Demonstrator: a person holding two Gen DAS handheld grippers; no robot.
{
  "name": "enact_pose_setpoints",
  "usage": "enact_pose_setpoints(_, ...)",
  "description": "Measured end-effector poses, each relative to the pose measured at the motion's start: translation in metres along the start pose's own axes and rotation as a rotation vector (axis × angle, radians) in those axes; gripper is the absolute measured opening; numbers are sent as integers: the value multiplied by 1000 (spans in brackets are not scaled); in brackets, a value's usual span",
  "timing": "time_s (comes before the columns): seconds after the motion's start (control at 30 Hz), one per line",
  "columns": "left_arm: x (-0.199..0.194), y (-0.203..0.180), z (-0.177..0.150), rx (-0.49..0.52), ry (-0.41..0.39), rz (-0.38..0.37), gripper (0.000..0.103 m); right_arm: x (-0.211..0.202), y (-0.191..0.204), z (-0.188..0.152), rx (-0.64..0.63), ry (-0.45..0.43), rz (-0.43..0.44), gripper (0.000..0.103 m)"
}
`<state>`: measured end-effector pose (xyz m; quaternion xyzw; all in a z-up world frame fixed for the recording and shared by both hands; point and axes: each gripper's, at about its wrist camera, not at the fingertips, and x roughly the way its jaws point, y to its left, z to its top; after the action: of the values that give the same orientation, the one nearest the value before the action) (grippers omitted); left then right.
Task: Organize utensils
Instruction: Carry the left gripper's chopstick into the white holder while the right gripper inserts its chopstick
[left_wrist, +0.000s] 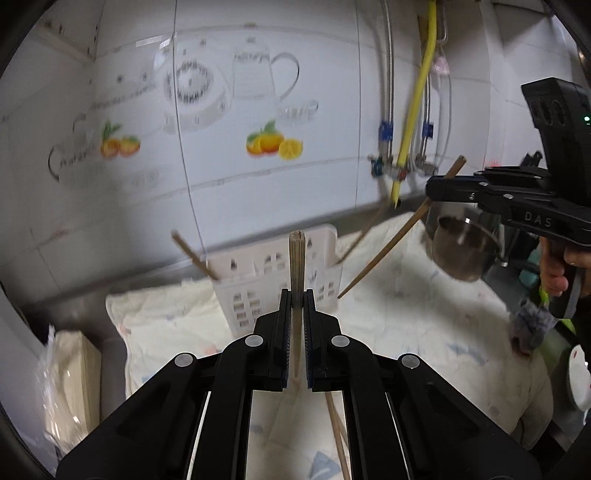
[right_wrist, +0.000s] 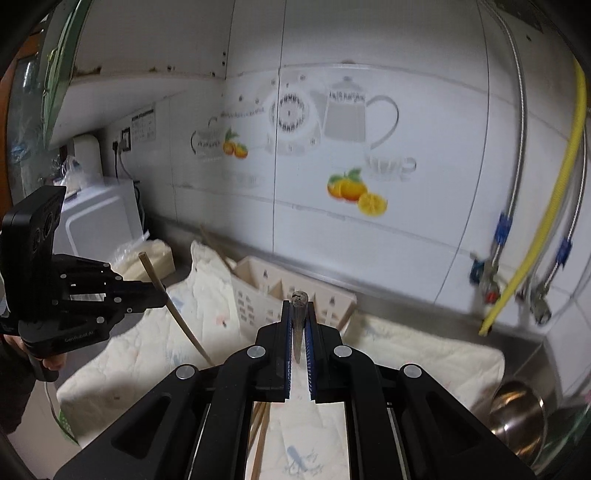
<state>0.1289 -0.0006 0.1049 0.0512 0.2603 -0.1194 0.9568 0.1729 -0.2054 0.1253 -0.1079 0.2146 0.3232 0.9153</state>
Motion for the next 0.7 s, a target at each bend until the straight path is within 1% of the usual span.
enact_pose_setpoints(0.13,-12,3,27,11,-48,-3,5,-8,-6,21,-14,-35,-16,6)
enact_pose_setpoints(0.3,-20,11,65,13,-114,28,5,-10,-11,37,-11,-65,-31,6)
enact_pose_setpoints(0.37,-19,15,76,13,-132,57,5,-6,-13,42,-8,-67,-35,6)
enact_pose_setpoints(0.43,-11,23,86,-3,-135,74,5,-1,-16,46,-4,-65,-43,6)
enact_pose_setpoints(0.53,4,31,90,-12,-127,126,5,12,-20,48,3,-49,-49,6)
enact_pose_setpoints(0.7,37,54,82,-95,-83,120,5,32,-24,44,8,-8,-47,6)
